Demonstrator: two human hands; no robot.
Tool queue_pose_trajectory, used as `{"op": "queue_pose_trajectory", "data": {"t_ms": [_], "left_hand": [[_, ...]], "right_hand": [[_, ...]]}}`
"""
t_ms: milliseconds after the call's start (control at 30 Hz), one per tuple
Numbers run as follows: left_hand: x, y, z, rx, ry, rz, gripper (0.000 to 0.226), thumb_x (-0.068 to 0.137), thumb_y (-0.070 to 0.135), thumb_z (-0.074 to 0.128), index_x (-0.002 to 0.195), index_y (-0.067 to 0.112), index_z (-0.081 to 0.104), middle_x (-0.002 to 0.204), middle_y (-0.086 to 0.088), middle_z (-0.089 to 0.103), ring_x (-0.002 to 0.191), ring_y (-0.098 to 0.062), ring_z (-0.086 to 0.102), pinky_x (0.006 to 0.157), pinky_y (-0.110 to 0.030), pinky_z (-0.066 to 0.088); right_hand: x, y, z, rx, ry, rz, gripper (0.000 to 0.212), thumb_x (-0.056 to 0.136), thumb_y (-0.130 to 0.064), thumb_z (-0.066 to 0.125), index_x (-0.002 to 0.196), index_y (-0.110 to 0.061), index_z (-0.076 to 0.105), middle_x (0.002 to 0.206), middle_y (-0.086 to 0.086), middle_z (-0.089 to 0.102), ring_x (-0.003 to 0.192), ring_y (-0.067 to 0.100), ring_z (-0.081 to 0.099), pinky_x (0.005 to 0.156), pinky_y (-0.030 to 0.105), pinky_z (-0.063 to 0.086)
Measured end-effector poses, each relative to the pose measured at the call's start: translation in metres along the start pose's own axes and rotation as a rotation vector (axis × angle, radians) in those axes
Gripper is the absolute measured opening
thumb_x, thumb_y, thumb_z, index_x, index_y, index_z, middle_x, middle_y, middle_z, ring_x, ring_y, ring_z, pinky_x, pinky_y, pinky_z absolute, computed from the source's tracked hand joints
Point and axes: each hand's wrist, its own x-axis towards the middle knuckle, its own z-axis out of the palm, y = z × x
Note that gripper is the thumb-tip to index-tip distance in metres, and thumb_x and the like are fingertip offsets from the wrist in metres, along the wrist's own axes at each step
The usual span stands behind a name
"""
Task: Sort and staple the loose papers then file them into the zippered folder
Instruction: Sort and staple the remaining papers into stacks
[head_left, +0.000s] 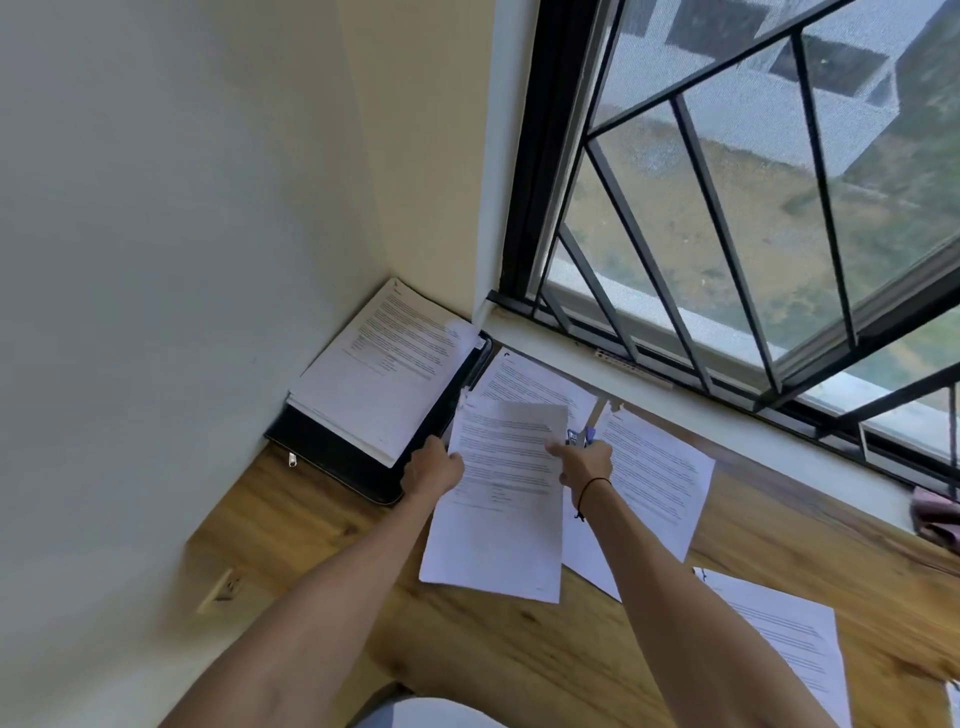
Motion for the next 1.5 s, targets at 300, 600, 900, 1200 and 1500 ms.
{"op": "queue_pose_trajectory", "data": {"t_ms": [300, 600, 900, 1200, 1500], "left_hand": [[0.019, 0.002, -0.035, -0.103, -0.004, 0.094, 0.027, 0.097, 0.015, 0.049, 0.124, 0.016, 0.050, 0.119, -0.005, 0.063, 0.103, -0.027, 0.060, 0.092, -0.042, 0.056], [0.073, 0.004, -0.130, -0.048, 0.164, 0.081, 0.041, 0.096, 0.009, 0.049, 0.136, 0.012, 0.040, 0.124, -0.013, 0.063, 0.100, -0.031, 0.062, 0.084, -0.041, 0.056], [0.109, 0.002, -0.152, -0.062, 0.350, 0.195, 0.069, 0.092, 0.023, 0.069, 0.149, 0.010, 0.033, 0.142, -0.015, 0.053, 0.127, -0.034, 0.055, 0.098, -0.045, 0.049], [0.118, -0.021, -0.148, 0.232, 0.468, 0.393, 0.079, 0.088, 0.025, 0.074, 0.155, 0.016, 0.033, 0.170, -0.014, 0.012, 0.157, -0.031, 0.014, 0.128, -0.046, 0.017], [0.113, -0.035, -0.139, 0.314, 0.353, 0.427, 0.060, 0.091, 0.032, 0.072, 0.143, 0.016, 0.047, 0.152, -0.008, 0.042, 0.136, -0.029, 0.046, 0.111, -0.040, 0.041]], "right_hand": [[-0.004, -0.021, 0.036, -0.014, -0.135, -0.113, 0.037, 0.083, -0.008, 0.081, 0.069, -0.016, 0.048, 0.056, 0.001, 0.043, 0.049, 0.017, 0.037, 0.049, 0.027, 0.035], [-0.016, -0.043, 0.113, -0.209, -0.277, -0.127, 0.031, 0.085, -0.002, 0.077, 0.084, -0.010, 0.048, 0.071, 0.008, 0.049, 0.055, 0.019, 0.040, 0.046, 0.026, 0.036], [0.001, -0.080, 0.185, 0.126, -0.178, 0.057, 0.028, 0.086, 0.000, 0.078, 0.085, -0.009, 0.051, 0.081, 0.013, 0.058, 0.051, 0.020, 0.047, 0.043, 0.026, 0.041], [-0.013, -0.088, 0.225, 0.068, 0.028, 0.009, 0.039, 0.085, -0.018, 0.081, 0.109, -0.009, 0.051, 0.095, 0.020, 0.066, 0.068, 0.030, 0.063, 0.066, 0.042, 0.058], [-0.037, -0.096, 0.231, -0.493, -0.034, -0.564, 0.033, 0.093, -0.009, 0.070, 0.120, -0.007, 0.051, 0.124, 0.010, 0.049, 0.101, 0.028, 0.057, 0.086, 0.039, 0.049]]}}
